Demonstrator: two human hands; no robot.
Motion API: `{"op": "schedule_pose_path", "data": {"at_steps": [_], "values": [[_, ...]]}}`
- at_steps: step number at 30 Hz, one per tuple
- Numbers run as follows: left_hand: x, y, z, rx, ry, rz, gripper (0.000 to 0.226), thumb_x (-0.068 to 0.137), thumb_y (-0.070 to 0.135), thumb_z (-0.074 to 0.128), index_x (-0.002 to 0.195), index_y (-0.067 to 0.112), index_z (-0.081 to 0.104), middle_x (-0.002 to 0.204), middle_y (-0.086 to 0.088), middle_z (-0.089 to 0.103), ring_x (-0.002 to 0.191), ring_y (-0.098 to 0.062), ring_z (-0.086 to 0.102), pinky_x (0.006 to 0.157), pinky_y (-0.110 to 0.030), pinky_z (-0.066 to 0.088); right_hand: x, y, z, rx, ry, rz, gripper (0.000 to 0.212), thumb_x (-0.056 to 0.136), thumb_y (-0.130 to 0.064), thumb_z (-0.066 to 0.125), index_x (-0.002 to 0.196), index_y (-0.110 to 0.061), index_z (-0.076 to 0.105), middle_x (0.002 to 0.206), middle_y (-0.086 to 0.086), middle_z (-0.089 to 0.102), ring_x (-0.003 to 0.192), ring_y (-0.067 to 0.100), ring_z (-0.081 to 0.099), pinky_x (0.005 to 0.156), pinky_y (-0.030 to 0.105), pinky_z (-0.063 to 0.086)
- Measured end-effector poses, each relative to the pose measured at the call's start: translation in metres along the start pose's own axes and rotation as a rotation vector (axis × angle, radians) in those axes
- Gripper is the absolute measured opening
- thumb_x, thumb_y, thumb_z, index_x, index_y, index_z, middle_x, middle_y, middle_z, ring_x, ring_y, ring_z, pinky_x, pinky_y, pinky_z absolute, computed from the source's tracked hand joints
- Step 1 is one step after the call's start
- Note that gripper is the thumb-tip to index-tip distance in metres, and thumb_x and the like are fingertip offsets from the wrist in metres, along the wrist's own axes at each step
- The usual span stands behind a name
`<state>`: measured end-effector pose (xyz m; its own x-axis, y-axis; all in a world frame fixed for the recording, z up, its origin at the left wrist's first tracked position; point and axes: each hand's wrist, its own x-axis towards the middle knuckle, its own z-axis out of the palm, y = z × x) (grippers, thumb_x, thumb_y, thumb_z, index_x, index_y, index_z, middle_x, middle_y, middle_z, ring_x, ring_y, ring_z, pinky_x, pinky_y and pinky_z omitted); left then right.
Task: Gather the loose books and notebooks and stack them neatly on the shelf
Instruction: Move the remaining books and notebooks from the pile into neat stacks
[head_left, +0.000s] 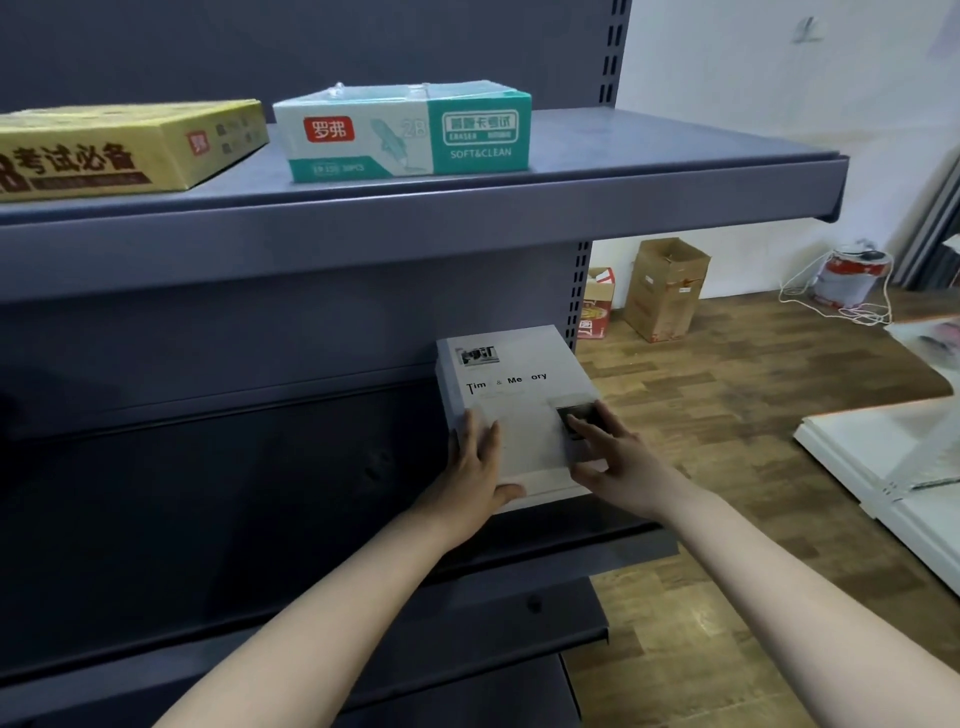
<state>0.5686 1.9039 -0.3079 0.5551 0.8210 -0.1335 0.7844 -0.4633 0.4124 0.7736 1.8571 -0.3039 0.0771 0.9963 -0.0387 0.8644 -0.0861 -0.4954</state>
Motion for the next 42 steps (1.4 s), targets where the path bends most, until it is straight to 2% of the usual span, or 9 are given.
{"op": "schedule_pose_path", "data": {"at_steps": [6,10,17,21,25,32,35,38,42], "values": [[0.002,0.0,-0.005,0.092,-0.057,-0.011,0.083,0.095,0.048,0.043,0.151,0.016,-0.01,0.152,-0.01,-0.031,0.142,-0.037,-0.018,0.117,-0.051,0.007,-0.001,-0.003,-0.008,-0.05,-0.085,0.01,0.071,0.084,-0.051,0.048,0.148,-0.034,0.023,0.159,-0.006,-0.006,0.141,0.026,0.023,0.111,0.039,0.029],[-0.01,-0.004,-0.017,0.289,-0.033,-0.008,0.087,0.092,0.062,0.034,0.15,0.021,-0.015,0.153,-0.009,-0.03,0.14,-0.041,-0.02,0.114,-0.057,0.001,-0.001,-0.035,-0.024,-0.408,-0.008,-0.105,0.072,0.087,-0.056,0.043,0.148,-0.044,0.007,0.159,-0.004,-0.009,0.144,0.034,0.006,0.116,0.05,0.012],[-0.07,-0.074,-0.059,0.46,0.138,-0.108,0.088,0.089,0.068,0.029,0.149,0.021,-0.014,0.155,-0.009,-0.024,0.142,-0.033,-0.022,0.115,-0.05,-0.008,0.009,-0.147,0.011,-0.445,0.071,-0.431,0.075,0.088,-0.057,0.042,0.148,-0.041,0.0,0.158,-0.002,-0.011,0.144,0.032,-0.01,0.116,0.053,-0.002],[-0.126,-0.137,-0.095,0.468,0.195,-0.226,0.082,0.091,0.066,0.027,0.15,0.022,-0.011,0.156,-0.01,-0.022,0.142,-0.032,-0.022,0.116,-0.048,-0.01,0.023,-0.216,0.051,-0.465,0.058,-0.56,0.076,0.08,-0.068,0.022,0.148,-0.041,0.003,0.159,-0.003,-0.009,0.145,0.03,-0.008,0.117,0.051,-0.001],[-0.187,-0.201,-0.13,0.526,0.257,-0.337,0.08,0.092,0.065,0.025,0.15,0.022,-0.009,0.157,-0.01,-0.018,0.143,-0.033,-0.018,0.117,-0.048,-0.008,0.031,-0.297,0.093,-0.415,0.027,-0.698,0.071,0.089,-0.059,0.037,0.149,-0.037,0.006,0.159,-0.004,-0.007,0.145,0.027,-0.007,0.118,0.048,-0.002],[-0.29,-0.302,-0.192,0.591,0.408,-0.526,0.077,0.093,0.059,0.032,0.152,0.02,-0.001,0.158,-0.008,-0.01,0.145,-0.033,-0.009,0.116,-0.048,-0.003,0.027,-0.437,0.161,-0.366,0.006,-0.908,0.069,0.091,-0.056,0.04,0.15,-0.036,0.01,0.159,-0.004,-0.006,0.146,0.021,-0.006,0.117,0.042,-0.008],[-0.33,-0.34,-0.204,0.603,0.457,-0.574,0.074,0.092,0.057,0.038,0.15,0.014,0.02,0.158,-0.014,0.01,0.143,-0.04,0.008,0.113,-0.055,0.009,0.023,-0.487,0.182,-0.365,-0.009,-0.959,0.07,0.09,-0.057,0.038,0.15,-0.035,0.009,0.159,-0.004,-0.005,0.146,0.019,-0.007,0.118,0.042,-0.007],[-0.363,-0.372,-0.209,0.609,0.492,-0.59,0.073,0.08,0.057,0.037,0.127,0.006,0.057,0.133,-0.022,0.052,0.119,-0.049,0.049,0.09,-0.065,0.04,0.021,-0.531,0.201,-0.373,-0.007,-1.011,0.079,0.078,-0.065,0.018,0.15,-0.033,0.013,0.159,-0.003,0.0,0.146,0.02,-0.005,0.117,0.041,-0.009],[-0.396,-0.405,-0.21,0.603,0.508,-0.629,0.076,0.077,0.058,0.035,0.129,0.006,0.056,0.129,-0.022,0.055,0.114,-0.049,0.053,0.089,-0.062,0.043,0.018,-0.581,0.226,-0.359,-0.003,-1.06,0.075,0.083,-0.062,0.023,0.15,-0.031,0.011,0.159,-0.002,-0.002,0.146,0.019,-0.006,0.116,0.038,-0.011]]}}
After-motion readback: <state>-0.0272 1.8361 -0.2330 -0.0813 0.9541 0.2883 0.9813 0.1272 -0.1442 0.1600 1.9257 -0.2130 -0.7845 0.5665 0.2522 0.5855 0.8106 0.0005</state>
